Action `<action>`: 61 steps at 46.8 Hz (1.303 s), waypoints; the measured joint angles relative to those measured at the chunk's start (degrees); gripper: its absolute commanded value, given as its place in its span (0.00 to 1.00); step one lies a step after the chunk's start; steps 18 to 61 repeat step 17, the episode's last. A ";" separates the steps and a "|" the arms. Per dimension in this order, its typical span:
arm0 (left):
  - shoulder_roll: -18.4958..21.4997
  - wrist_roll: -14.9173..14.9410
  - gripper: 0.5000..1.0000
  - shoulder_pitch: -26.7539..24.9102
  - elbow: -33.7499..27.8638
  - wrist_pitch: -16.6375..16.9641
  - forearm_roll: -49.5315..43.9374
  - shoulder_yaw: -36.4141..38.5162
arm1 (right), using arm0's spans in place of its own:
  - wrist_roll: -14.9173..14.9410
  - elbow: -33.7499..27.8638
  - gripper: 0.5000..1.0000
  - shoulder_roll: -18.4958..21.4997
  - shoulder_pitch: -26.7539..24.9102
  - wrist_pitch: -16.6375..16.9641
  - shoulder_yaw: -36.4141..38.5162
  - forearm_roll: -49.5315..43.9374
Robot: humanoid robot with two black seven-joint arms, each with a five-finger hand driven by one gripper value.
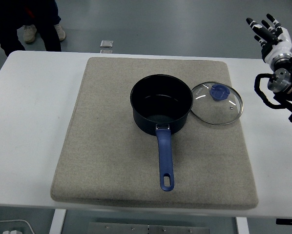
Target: Lift the pot lid and place it to the right of the pot.
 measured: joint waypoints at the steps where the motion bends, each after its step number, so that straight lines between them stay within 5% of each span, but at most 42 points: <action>1: 0.00 0.01 1.00 0.00 0.00 0.00 0.00 0.00 | 0.01 0.00 0.84 0.02 0.01 -0.10 -0.02 -0.06; 61: 0.00 0.00 1.00 -0.01 0.00 0.00 0.00 0.00 | 0.82 0.00 0.83 0.42 -0.12 -0.39 -0.05 -3.52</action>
